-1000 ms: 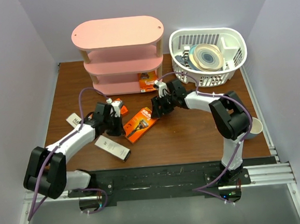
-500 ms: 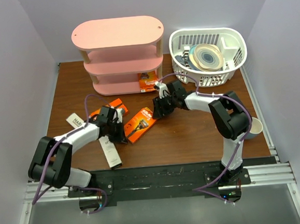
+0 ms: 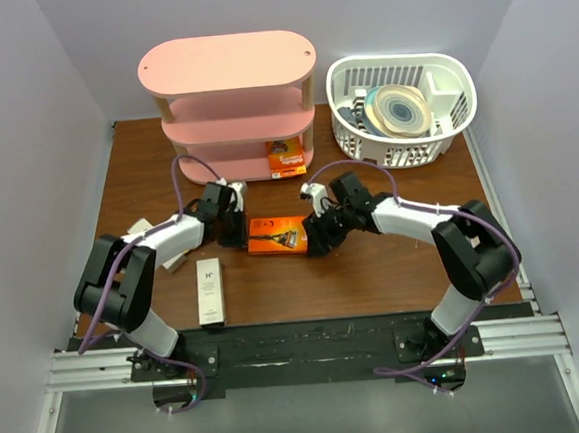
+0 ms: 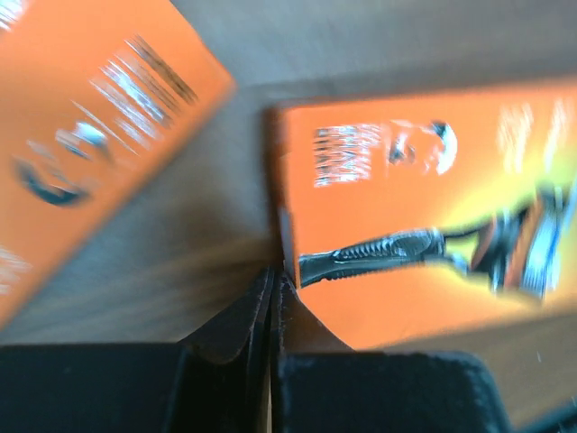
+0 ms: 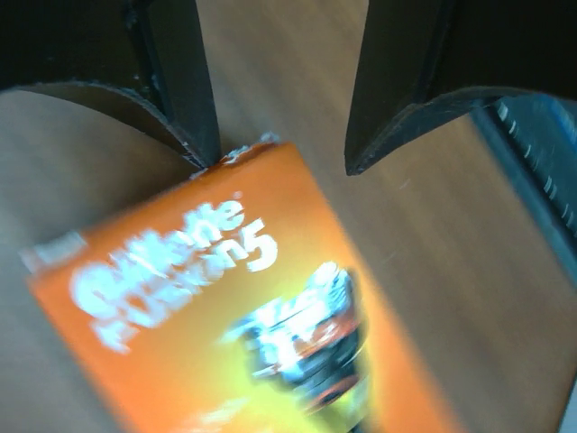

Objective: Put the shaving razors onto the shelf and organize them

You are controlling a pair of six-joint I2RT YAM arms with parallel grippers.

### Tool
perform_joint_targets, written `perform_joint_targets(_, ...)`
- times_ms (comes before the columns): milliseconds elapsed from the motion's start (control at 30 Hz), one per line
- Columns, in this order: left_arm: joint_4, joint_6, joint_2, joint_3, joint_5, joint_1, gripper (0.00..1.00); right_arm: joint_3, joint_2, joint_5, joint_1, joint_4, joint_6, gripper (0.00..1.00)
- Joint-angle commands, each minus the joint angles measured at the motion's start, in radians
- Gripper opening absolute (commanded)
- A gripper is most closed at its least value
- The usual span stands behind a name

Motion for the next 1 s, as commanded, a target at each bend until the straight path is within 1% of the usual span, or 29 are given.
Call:
perform_joint_targets(0,0.086,-0.030,-0.015,0.085,-0.042,-0.021,0.08,0.024,-0.071,-0.181,0.113,-0.023,-0.149,0.63)
perform_joint_targets(67,0.047,-0.044,-0.059,0.079,-0.073,-0.016,0.11,0.047,-0.084,-0.175,0.111,-0.073,-0.164,0.63)
perform_joint_targets(100,0.003,-0.065,-0.099,0.073,-0.080,-0.012,0.12,0.056,-0.091,-0.158,0.110,-0.098,-0.174,0.63)
perform_joint_targets(200,-0.057,-0.097,-0.188,0.018,-0.076,0.025,0.17,0.082,-0.127,-0.107,0.085,-0.152,-0.206,0.63)
perform_joint_targets(300,-0.057,-0.102,-0.255,-0.060,-0.032,0.062,0.19,0.107,-0.133,-0.095,0.042,-0.179,-0.201,0.61)
perform_joint_targets(367,-0.045,-0.111,-0.277,-0.128,0.054,0.087,0.19,0.131,-0.127,-0.086,0.012,-0.194,-0.195,0.61)
perform_joint_targets(400,-0.005,-0.126,-0.292,-0.152,0.105,0.109,0.18,0.142,-0.122,-0.087,0.004,-0.199,-0.195,0.61)
perform_joint_targets(433,0.022,-0.132,-0.295,-0.198,0.195,0.116,0.17,0.154,-0.116,-0.090,-0.004,-0.211,-0.195,0.62)
perform_joint_targets(533,0.113,-0.166,-0.309,-0.263,0.313,0.117,0.16,0.200,-0.088,-0.145,-0.030,-0.224,-0.195,0.64)
perform_joint_targets(567,0.139,-0.169,-0.309,-0.272,0.326,0.116,0.18,0.222,-0.082,-0.158,-0.033,-0.225,-0.198,0.64)
perform_joint_targets(633,0.154,-0.185,-0.308,-0.298,0.353,0.117,0.22,0.232,-0.070,-0.126,-0.034,-0.204,-0.207,0.65)
perform_joint_targets(667,0.179,-0.188,-0.306,-0.312,0.379,0.116,0.24,0.234,-0.062,-0.114,-0.031,-0.186,-0.206,0.69)
perform_joint_targets(700,0.234,-0.195,-0.297,-0.326,0.398,0.108,0.24,0.242,-0.040,-0.080,-0.031,-0.172,-0.216,0.70)
perform_joint_targets(800,0.315,-0.205,-0.280,-0.349,0.384,0.076,0.25,0.288,0.042,-0.022,-0.034,-0.141,-0.250,0.74)
perform_joint_targets(933,0.409,-0.235,-0.228,-0.373,0.338,0.061,0.29,0.341,0.135,-0.003,-0.036,-0.090,-0.263,0.76)
perform_joint_targets(967,0.455,-0.243,-0.214,-0.373,0.337,0.061,0.31,0.363,0.155,0.002,-0.037,-0.083,-0.260,0.77)
